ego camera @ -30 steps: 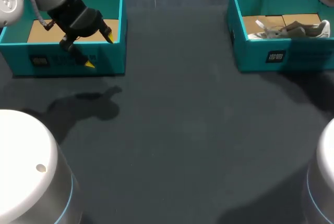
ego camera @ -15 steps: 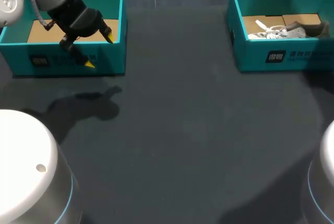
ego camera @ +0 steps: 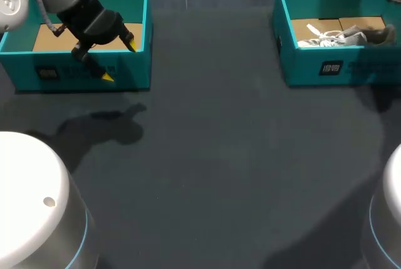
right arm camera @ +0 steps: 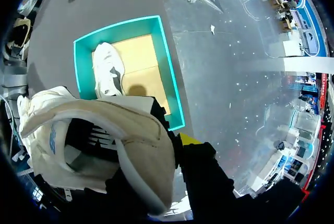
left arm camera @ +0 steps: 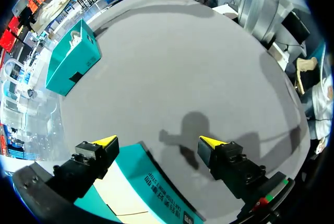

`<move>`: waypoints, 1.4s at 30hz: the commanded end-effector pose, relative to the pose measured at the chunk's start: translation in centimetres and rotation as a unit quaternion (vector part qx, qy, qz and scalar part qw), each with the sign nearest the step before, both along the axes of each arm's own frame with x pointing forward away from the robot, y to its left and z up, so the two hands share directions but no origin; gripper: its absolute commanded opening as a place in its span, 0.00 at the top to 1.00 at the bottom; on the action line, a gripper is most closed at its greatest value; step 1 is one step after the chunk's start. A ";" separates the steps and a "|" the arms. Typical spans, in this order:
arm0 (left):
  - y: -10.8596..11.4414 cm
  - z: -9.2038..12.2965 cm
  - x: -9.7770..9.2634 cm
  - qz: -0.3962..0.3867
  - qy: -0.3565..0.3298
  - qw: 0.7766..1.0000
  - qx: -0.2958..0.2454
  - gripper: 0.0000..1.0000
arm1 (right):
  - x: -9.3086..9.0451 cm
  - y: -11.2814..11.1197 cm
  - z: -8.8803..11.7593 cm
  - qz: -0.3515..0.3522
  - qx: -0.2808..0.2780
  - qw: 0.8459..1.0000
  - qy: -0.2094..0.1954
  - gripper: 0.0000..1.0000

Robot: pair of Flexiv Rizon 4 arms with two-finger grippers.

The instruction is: Take the shoe out of the shoebox, open the shoe tongue, remove and reinsert the insole, then place the shoe into the shoebox

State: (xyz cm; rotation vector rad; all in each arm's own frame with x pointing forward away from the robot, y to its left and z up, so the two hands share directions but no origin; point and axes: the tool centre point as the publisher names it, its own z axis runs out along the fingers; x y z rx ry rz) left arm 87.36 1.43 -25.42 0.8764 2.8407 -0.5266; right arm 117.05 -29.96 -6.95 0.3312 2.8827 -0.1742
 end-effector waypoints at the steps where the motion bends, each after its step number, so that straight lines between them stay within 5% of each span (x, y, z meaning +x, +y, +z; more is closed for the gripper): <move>1: 0.1 0.0 0.0 0.000 0.000 1.000 0.001 0.00 | 0.4 -0.2 0.4 0.001 0.002 1.000 0.008 1.00; 6: 0.1 0.0 0.0 0.000 0.000 1.000 0.001 0.00 | 0.4 -0.2 0.4 0.001 0.002 1.000 0.008 1.00; 19: 0.1 0.0 0.0 0.000 0.000 1.000 0.001 0.00 | 0.3 -0.8 0.2 -0.180 0.017 0.984 -0.007 1.00; 42: 0.1 0.0 0.0 0.000 0.000 1.000 0.001 0.00 | 0.2 -0.8 0.1 -0.216 0.021 0.976 -0.011 1.00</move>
